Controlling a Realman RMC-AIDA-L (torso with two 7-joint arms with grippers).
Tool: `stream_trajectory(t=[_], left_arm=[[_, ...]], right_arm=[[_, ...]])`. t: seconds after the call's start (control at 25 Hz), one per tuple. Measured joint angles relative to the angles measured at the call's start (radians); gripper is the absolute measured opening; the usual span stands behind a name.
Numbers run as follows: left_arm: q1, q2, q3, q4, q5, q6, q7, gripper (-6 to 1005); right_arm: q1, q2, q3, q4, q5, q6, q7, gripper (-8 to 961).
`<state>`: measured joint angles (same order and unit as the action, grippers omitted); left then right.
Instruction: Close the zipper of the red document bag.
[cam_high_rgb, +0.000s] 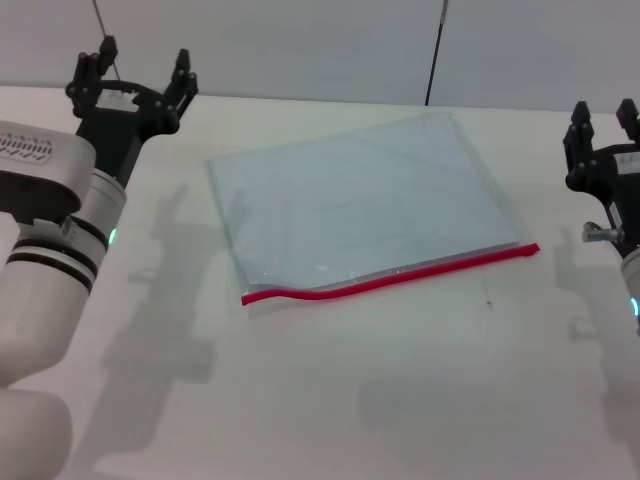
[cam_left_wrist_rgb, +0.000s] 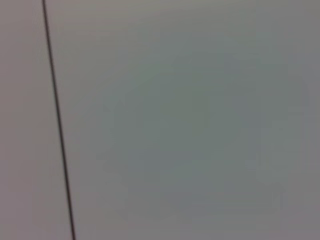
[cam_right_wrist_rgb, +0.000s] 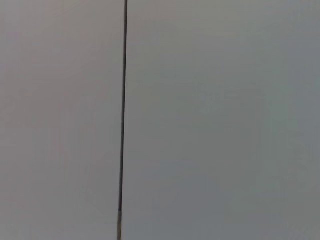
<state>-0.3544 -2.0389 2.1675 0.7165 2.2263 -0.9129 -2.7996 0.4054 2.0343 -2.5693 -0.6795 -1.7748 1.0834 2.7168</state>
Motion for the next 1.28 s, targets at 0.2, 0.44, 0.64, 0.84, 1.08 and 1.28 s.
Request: stream_trajectory(t=[0.2,0.44,0.64,0.84,1.08,1.28], left_arm=[[0.009,0.001,0.013,-0.003,-0.017,-0.041,0.001,845],[0.036,0.002,0.045,-0.003,-0.016,-0.18,0.012,845],[0.049,0.004,0.094,-0.004,-0.015,-0.314,0.023,845],[0.053,0.004,0.117,-0.005,-0.019,-0.382,0.053,845],[0.054,0.002,0.118,-0.006,-0.02,-0.377,0.06,845],[0.054,0.002,0.12,-0.006,-0.021,-0.374,0.06,845]], right_arm=[[-0.024,0.001,-0.021,-0.001,0.0,0.078,0.001,462],[-0.042,-0.001,-0.039,-0.005,0.0,0.154,0.001,461],[-0.062,-0.002,-0.096,-0.013,0.0,0.314,0.002,461],[-0.066,-0.001,-0.116,-0.013,0.004,0.358,0.002,461],[-0.058,-0.003,-0.136,-0.011,0.04,0.355,0.001,460],[-0.057,-0.003,-0.142,-0.011,0.047,0.355,0.001,460]])
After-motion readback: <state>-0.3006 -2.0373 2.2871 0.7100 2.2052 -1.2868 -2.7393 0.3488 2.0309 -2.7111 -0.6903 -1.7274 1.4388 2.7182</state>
